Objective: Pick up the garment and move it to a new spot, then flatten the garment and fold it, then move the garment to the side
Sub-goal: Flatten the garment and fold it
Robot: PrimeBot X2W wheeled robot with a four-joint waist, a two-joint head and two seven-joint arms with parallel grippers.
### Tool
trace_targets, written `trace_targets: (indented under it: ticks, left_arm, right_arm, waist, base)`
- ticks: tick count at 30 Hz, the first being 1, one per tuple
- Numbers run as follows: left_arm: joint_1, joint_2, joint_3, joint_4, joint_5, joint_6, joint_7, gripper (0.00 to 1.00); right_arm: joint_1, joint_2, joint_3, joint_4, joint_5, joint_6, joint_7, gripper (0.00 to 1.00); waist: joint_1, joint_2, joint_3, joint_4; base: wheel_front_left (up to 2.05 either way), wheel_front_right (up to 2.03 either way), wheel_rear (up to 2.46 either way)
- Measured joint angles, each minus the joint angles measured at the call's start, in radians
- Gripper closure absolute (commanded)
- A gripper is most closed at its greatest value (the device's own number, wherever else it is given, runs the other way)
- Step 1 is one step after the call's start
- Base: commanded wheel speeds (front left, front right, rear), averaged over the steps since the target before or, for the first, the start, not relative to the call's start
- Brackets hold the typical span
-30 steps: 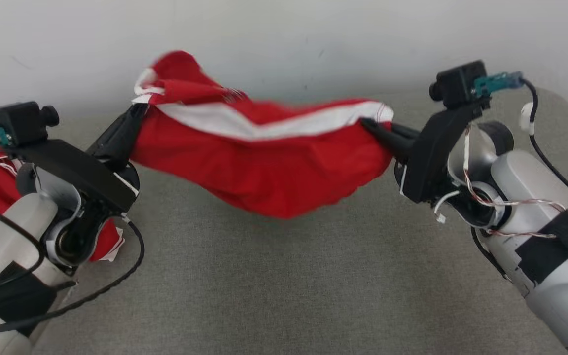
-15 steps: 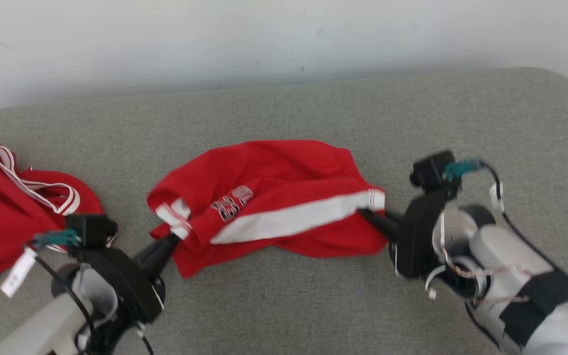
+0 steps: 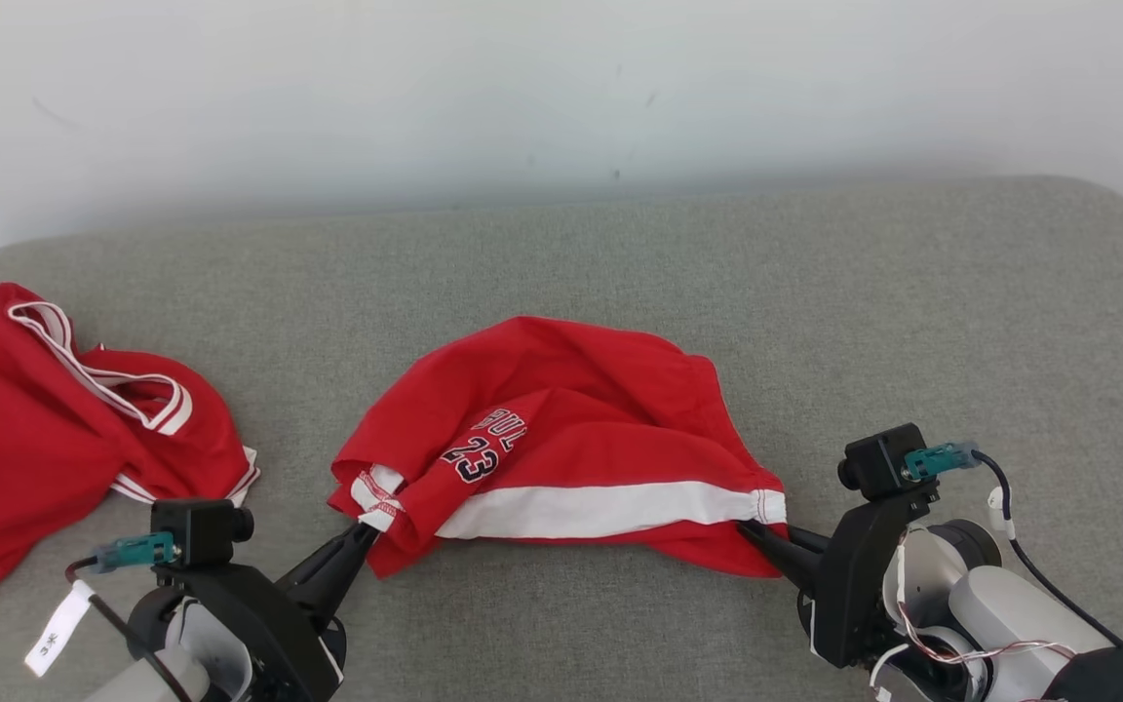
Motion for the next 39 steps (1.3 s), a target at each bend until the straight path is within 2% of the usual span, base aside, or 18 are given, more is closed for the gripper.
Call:
trace_targets:
  ticks: [4,10,13,17,21,22,23,24,25,26,32,39]
  left_arm:
    - [0.0,0.004,-0.004,-0.002,0.006,0.019,-0.008,1.0]
    - [-0.056,0.007,-0.014,0.048,0.11,0.084,-0.042,1.0]
    - [-0.073,0.001,-0.019,0.064,0.11,0.084,-0.042,1.0]
    - [-0.062,-0.038,-0.05,0.072,0.116,0.083,-0.041,1.0]
    - [-0.062,-0.04,-0.059,0.105,0.136,0.084,-0.041,1.0]
    - [-0.062,-0.042,-0.064,0.11,0.138,0.084,-0.041,0.94]
    - [-0.061,-0.044,-0.07,0.117,0.145,0.085,-0.041,0.78]
    - [-0.059,-0.046,-0.075,0.123,0.151,0.086,-0.041,0.39]
    - [-0.056,-0.048,-0.077,0.13,0.154,0.094,-0.041,0.0]
    - [-0.051,-0.049,-0.078,0.135,0.156,0.097,-0.041,0.0]
    - [-0.003,-0.045,-0.116,0.147,0.194,0.136,-0.044,0.0]
    - [0.056,-0.033,-0.154,0.068,0.239,0.172,-0.061,0.0]
  right_arm:
    - [0.007,-0.002,0.001,-0.026,0.001,0.001,-0.009,1.0]
    - [0.006,0.0,0.019,-0.047,-0.007,0.001,-0.009,1.0]
    - [0.006,0.005,0.024,-0.051,-0.011,0.001,-0.008,1.0]
    - [0.007,-0.001,0.021,-0.051,-0.011,0.001,-0.011,1.0]
    - [0.012,-0.004,0.02,-0.051,-0.011,0.0,-0.017,1.0]
    - [0.019,-0.006,0.019,-0.051,-0.011,0.0,-0.018,1.0]
    - [0.026,-0.007,0.019,-0.05,-0.013,-0.001,-0.022,1.0]
    - [0.031,-0.007,0.02,-0.049,-0.017,-0.002,-0.022,0.8]
    - [0.034,-0.006,0.02,-0.048,-0.018,-0.002,-0.027,0.2]
    - [0.035,-0.006,0.02,-0.048,-0.018,-0.002,-0.031,0.0]
    - [0.062,-0.009,0.014,-0.05,-0.019,-0.013,-0.052,0.0]
    - [0.158,-0.067,-0.014,-0.103,-0.022,-0.054,-0.09,0.0]
  waist:
    - [0.0,-0.0001,-0.02,0.003]
    - [0.0,0.0,-0.019,-0.003]
    - [0.0,-0.0001,-0.016,-0.012]
    - [0.0,0.0,-0.012,-0.019]
    - [0.0,0.0,-0.018,-0.018]
    - [0.0,0.0,-0.02,-0.017]
    - [0.0,0.0,-0.022,-0.016]
    - [0.0,0.0,-0.025,-0.015]
    - [0.0,0.0,-0.027,-0.013]
    - [0.0,0.0,-0.03,-0.012]
    - [0.0,0.0,-0.055,-0.005]
    - [0.0,-0.0001,-0.067,0.013]
  base:
    - [0.0,0.0,0.0]
    - [0.0,0.0,0.0]
    - [0.0,0.0,0.0]
    - [0.0,0.0,0.0]
    - [0.0,0.0,0.0]
    - [0.0,0.0,0.0]
    - [0.0,0.0,0.0]
    - [0.0,0.0,0.0]
    - [0.0,0.0,0.0]
    - [0.0,0.0,0.0]
    - [0.0,0.0,0.0]
    - [0.0,0.0,0.0]
